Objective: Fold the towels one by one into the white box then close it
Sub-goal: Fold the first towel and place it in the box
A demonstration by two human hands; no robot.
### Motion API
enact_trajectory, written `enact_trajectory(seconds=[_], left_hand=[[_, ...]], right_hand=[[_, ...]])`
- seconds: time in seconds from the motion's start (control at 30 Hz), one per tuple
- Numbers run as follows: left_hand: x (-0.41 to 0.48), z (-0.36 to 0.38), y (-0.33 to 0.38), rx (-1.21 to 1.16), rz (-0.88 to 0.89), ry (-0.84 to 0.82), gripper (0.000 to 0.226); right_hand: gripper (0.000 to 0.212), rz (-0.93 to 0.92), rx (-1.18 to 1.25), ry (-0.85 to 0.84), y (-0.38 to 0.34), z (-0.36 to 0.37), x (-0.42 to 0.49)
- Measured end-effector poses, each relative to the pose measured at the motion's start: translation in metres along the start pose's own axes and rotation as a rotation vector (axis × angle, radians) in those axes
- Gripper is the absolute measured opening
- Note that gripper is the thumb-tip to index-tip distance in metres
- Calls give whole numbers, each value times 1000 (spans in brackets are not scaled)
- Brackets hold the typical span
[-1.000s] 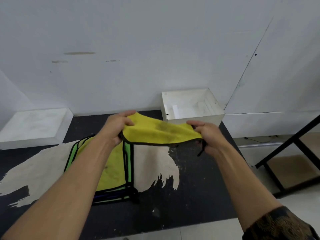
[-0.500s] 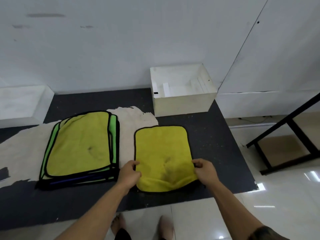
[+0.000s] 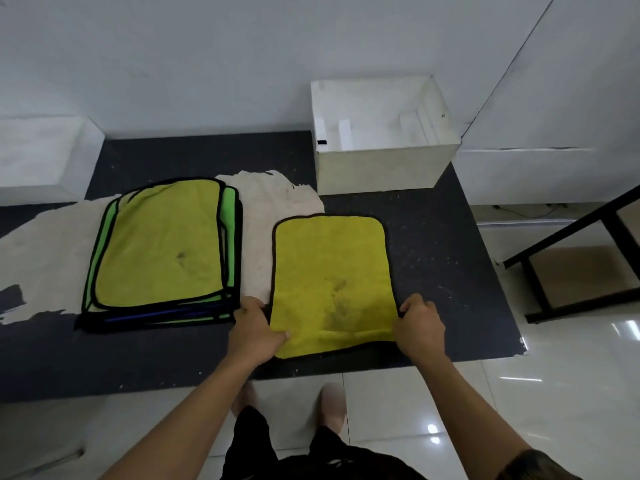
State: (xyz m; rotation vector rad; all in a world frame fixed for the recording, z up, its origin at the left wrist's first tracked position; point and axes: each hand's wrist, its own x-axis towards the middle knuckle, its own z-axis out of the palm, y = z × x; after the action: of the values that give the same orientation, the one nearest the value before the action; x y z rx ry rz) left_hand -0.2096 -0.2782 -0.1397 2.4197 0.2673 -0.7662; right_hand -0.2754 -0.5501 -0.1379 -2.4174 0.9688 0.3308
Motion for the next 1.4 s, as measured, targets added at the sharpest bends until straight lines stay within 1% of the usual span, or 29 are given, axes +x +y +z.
enact_trajectory(seconds=[0.07,0.13,0.17,0.2,0.27,0.3,0.37,0.43,0.47,0.5,0.57,0.6,0.7,0.77,0.83,0.9,0.97,1.07,1.17,1.2,1.3,1.4], left_hand=[[-5,3,-3,11,-7,-20,71],[-13,4,-4,27,13,30,59],[-17,5,-5,90,71,109,53],[-21,7,-7,188,171,207,48],[-24,13,-13,353,457,352,40],[-25,16,-16,392,600,354,36],[-27,25,-21,470,826,239,29],[-27,32,-28,528,939,132,28],[-26,33,-30,537,957,113,27],[-26,35,-31,543,966,108,26],[-26,36,-35,583,994,128,19],[-26,37,-37,617,1005,142,19],[-28,41,-39,665,1008,173,40],[-31,43,-38,658,965,175,46],[-33,44,-34,587,878,178,40],[-32,45,-31,485,792,182,24],[-30,43,-30,401,746,173,21],[-29,35,-28,304,731,165,26],[-27,24,-25,253,740,197,25],[-26,21,-24,259,751,217,23],[-21,15,-23,286,758,283,18],[-16,9,-24,285,727,299,10]], right_hand=[[9,-16,-40,7,-1,0,-2],[9,-49,-132,38,-2,-1,-4],[10,-92,-214,84,-2,-1,-5],[11,-155,-292,141,-1,1,-7],[14,-351,-336,255,1,8,-9],[16,-457,-311,297,2,12,-11],[23,-664,-264,284,8,22,-17],[31,-823,-265,199,17,33,-23],[35,-856,-279,157,24,37,-25],[37,-868,-297,136,30,40,-27],[39,-866,-307,150,39,43,-29],[39,-863,-304,158,40,43,-30],[44,-868,-299,149,41,42,-32],[48,-882,-305,115,45,39,-33],[48,-899,-319,87,48,35,-34],[42,-898,-316,85,49,34,-37],[33,-871,-283,101,48,35,-39],[25,-830,-267,113,46,38,-44],[15,-792,-288,145,42,41,-46],[14,-768,-297,158,42,41,-46],[21,-656,-291,191,41,33,-38],[19,-562,-232,190,38,16,-22]])
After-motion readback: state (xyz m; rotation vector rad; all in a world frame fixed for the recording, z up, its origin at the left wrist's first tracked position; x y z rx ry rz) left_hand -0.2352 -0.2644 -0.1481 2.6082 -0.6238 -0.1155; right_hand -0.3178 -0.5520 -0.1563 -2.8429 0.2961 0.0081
